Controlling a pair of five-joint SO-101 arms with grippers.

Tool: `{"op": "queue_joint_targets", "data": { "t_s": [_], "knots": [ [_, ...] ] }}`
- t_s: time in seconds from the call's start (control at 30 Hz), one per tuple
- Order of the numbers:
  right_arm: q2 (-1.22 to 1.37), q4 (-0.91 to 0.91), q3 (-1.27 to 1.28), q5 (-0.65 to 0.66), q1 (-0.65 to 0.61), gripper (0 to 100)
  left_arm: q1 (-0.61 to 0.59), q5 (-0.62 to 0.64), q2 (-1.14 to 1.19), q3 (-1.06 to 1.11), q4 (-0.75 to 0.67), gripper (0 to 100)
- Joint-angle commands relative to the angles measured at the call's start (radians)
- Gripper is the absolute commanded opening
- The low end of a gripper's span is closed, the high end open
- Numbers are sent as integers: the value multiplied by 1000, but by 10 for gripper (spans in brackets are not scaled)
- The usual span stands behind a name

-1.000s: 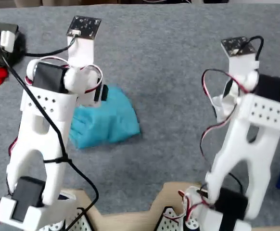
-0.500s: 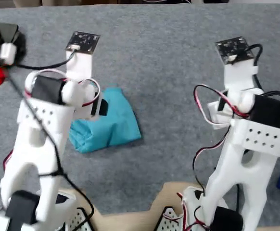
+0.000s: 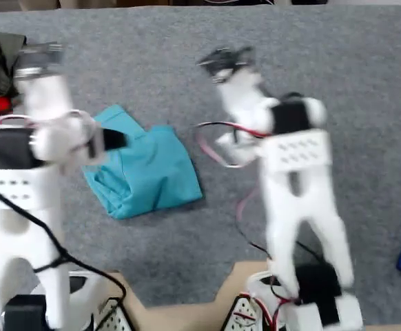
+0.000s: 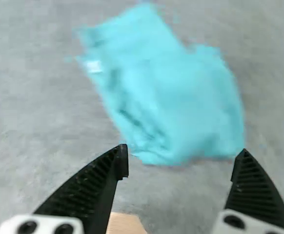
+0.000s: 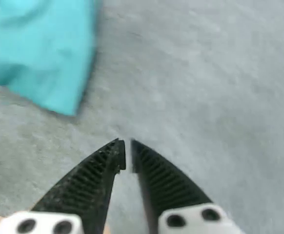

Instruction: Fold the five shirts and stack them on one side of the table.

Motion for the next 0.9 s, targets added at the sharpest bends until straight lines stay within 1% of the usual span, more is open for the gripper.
{"op": "queue_joint_targets", "data": {
  "t_s": [0.0, 0.1, 0.17, 0.23, 0.33, 0.5, 0.57, 0.67, 0.87],
  "knots": [
    [99, -74, -85, -100, -139, 206, -259, 9, -18, 0, 5, 341],
    [200, -112, -176, -132, -240, 289, -422, 9, -18, 0, 5, 343],
    [278, -129, -237, -135, -309, 323, -489, 9, -18, 20, 5, 342],
    [367, -140, -298, -135, -372, 337, -532, 9, -18, 72, -9, 340],
    [504, -138, -407, -135, -438, 337, -566, 9, -22, 183, -54, 340],
    [720, -115, -622, -135, -487, 337, -606, 6, -27, 364, -187, 340],
    [799, -83, -714, -137, -509, 337, -629, -32, -27, 402, -227, 340],
    [921, -32, -846, -137, -538, 337, -655, -84, -27, 425, -242, 340],
    [1152, 84, -1098, -137, -544, 335, -672, -118, -27, 430, -241, 340]
  ]
}}
